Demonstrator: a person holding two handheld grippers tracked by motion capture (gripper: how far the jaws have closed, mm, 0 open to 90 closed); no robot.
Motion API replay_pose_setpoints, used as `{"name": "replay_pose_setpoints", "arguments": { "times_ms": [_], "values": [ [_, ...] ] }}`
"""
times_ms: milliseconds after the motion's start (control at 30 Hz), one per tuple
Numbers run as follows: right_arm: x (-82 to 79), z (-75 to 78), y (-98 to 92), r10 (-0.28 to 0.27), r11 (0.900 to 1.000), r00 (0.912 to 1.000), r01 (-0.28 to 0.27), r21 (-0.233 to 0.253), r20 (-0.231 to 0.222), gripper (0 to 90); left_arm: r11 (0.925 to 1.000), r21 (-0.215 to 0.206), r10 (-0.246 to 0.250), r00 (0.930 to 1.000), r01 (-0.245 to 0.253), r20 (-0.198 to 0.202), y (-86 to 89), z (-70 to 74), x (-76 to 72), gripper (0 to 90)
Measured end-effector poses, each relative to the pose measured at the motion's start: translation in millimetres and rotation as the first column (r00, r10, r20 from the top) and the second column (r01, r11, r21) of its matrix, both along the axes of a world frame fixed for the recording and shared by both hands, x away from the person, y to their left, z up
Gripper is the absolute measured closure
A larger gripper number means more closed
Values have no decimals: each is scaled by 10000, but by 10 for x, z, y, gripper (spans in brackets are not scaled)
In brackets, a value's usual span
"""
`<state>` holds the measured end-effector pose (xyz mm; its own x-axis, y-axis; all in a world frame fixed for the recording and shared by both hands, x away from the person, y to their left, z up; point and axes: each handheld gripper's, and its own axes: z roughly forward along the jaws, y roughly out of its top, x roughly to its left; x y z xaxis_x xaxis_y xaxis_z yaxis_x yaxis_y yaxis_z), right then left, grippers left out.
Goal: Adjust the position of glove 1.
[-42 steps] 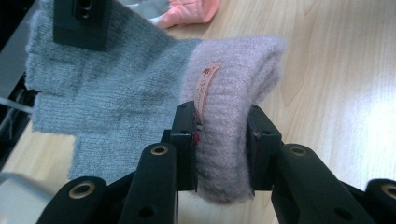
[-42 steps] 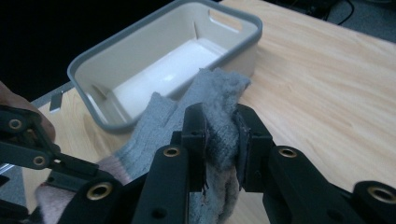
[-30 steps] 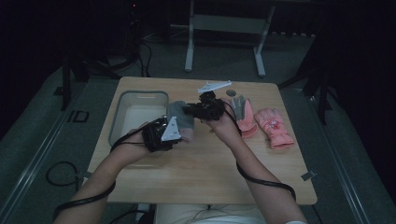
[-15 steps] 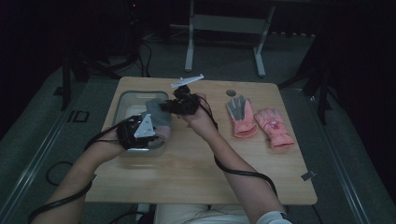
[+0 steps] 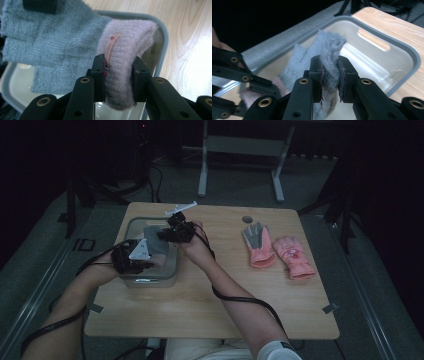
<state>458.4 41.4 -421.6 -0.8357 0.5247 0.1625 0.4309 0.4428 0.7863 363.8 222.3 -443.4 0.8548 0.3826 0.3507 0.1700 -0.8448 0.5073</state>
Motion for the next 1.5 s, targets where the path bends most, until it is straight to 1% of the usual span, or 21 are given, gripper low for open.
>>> {"name": "replay_pose_setpoints", "arguments": {
  "times_ms": [133,167,200,267,367,400,533,633,733,833,967,1067,1100,1133,1200,1233,1300,1333,1367,1467,1500],
  "values": [
    [36,-105,42,-193,9994,9998,194,-290,42,759,9996,265,97,9994,-89,-322,-6,-96,107,688],
    [54,-142,55,-212,9992,9998,213,-350,12,759,9988,468,131,9983,-104,-569,-15,-152,165,688],
    [90,-209,75,-258,9989,9995,250,-392,-196,758,9984,548,136,9980,-102,-621,-19,-174,187,688],
    [123,-274,83,-301,9990,9987,287,-335,-408,758,9990,438,170,9943,-124,-1057,-26,-228,250,688],
    [156,-350,94,-446,9985,9972,427,-333,-598,756,9988,470,189,9912,-129,-1307,-48,-292,300,688],
    [190,-454,120,-592,9965,9957,548,-629,-713,753,9985,541,138,9893,-60,-1454,-61,-338,337,688],
    [202,-541,129,-840,9921,9945,775,-991,-632,698,9970,771,109,9833,32,-1816,-111,-419,427,688],
    [208,-544,90,-902,9919,9942,844,-946,-590,645,9957,923,136,9788,55,-2042,-159,-453,482,687],
    [206,-454,-59,-1018,9936,9932,987,-551,-565,580,9934,1146,151,9760,102,-2172,-189,-479,533,683],
    [166,-394,-127,-1054,9937,9941,1043,-412,-251,544,9917,1282,271,9767,5,-2130,-206,-495,574,678],
    [102,-320,-248,-902,9958,9957,899,-150,-194,521,9919,1272,317,9787,-58,-2027,-206,-522,598,631],
    [77,-289,-332,-770,9970,9962,765,-142,-399,524,9933,1096,590,9755,-363,-2118,-170,-507,591,562],
    [65,-283,-354,-702,9974,9968,695,-188,-378,517,9927,1066,781,9741,-563,-2123,-161,-491,589,497],
    [34,-263,-393,-621,9980,9974,615,-162,-367,508,9931,893,931,9730,-756,-2114,-151,-470,579,421],
    [20,-247,-412,-581,9982,9978,577,-140,-329,503,9932,405,1147,9741,-1088,-1947,-132,-407,538,383],
    [-1,-224,-442,-539,9985,9982,537,-94,-265,502,9930,350,1179,9743,-1132,-1920,-130,-380,524,305],
    [-45,-179,-540,-345,9993,9988,350,137,-351,517,9874,-249,1488,9700,-1564,-1923,-110,-297,486,189],
    [-70,-164,-581,-282,9994,9991,287,166,-330,523,9801,-1007,1438,9618,-1710,-2330,-81,-200,460,128],
    [-70,-164,-581,-282,9994,9991,287,166,-330,523,9801,-1007,1438,9618,-1710,-2330,-81,-200,460,120],
    [-146,-134,-699,-168,9995,9995,175,265,-250,547,9706,-1607,1395,9631,-1790,-2302,-99,-85,385,110],
    [-198,-127,-768,-110,9997,9998,114,237,-152,548,9618,-2042,1318,9621,-1824,-2387,-148,-26,332,81]
  ]
}}
